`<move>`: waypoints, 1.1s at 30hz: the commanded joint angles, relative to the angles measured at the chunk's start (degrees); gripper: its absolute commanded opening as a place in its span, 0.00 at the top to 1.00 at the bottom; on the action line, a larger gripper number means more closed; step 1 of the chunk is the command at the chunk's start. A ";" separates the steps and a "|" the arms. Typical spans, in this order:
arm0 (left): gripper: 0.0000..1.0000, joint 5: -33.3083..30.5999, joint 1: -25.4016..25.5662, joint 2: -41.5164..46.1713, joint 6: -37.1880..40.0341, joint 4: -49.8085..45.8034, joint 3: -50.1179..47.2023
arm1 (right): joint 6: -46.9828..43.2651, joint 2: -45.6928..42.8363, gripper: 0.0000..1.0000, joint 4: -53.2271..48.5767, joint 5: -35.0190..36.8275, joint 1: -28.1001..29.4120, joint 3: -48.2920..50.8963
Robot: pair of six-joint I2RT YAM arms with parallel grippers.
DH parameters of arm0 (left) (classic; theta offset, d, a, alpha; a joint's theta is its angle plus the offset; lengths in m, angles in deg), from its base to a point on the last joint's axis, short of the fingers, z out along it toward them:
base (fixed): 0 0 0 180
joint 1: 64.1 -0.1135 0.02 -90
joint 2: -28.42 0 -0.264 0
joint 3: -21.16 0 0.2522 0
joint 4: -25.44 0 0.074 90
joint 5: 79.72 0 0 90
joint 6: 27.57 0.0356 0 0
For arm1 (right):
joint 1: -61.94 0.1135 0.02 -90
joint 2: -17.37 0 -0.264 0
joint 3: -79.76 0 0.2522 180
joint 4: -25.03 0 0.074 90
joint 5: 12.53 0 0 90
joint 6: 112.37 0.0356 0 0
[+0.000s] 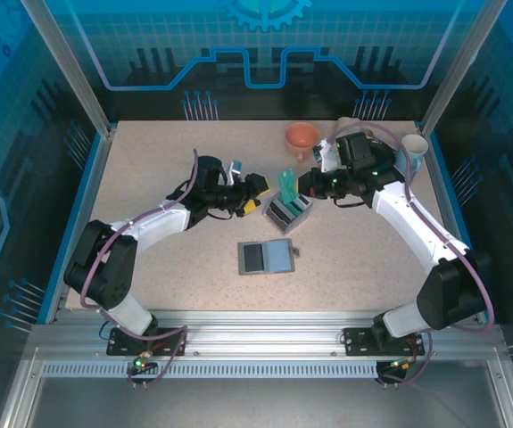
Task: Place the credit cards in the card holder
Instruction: Pick up the credit card from the storage box.
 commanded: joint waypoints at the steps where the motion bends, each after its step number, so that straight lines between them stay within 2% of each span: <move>1: 0.25 5.50 -0.57 1.99 -5.08 10.81 -0.89 | 5.69 -2.09 1.00 5.45 -6.51 -1.62 1.74; 7: 0.31 9.77 -0.59 0.22 -10.08 20.44 0.59 | 10.28 -2.83 1.00 10.35 -12.40 -3.65 3.77; 12: 0.43 10.65 -0.58 -0.47 -10.04 19.81 2.24 | 13.26 -3.21 1.00 13.90 -15.39 -4.41 5.04; 16: 0.47 10.98 -0.50 -0.57 -9.77 19.23 2.42 | 15.04 -3.35 1.00 16.16 -16.19 -4.51 5.89; 19: 0.54 11.22 -0.41 -0.57 -10.14 20.07 2.24 | 15.26 -2.81 1.00 16.37 -16.60 -4.50 5.82; 21: 0.63 10.72 -0.42 -0.24 -10.31 20.38 1.97 | 15.31 -2.62 1.00 16.30 -16.52 -4.48 5.92; 27: 0.80 11.17 -0.43 0.11 -10.32 21.12 2.41 | 14.59 -1.84 1.00 15.22 -16.78 -4.52 5.73; 33: 0.88 11.35 -0.42 0.13 -10.20 21.36 2.44 | 14.20 -1.03 1.00 14.69 -17.40 -4.56 5.97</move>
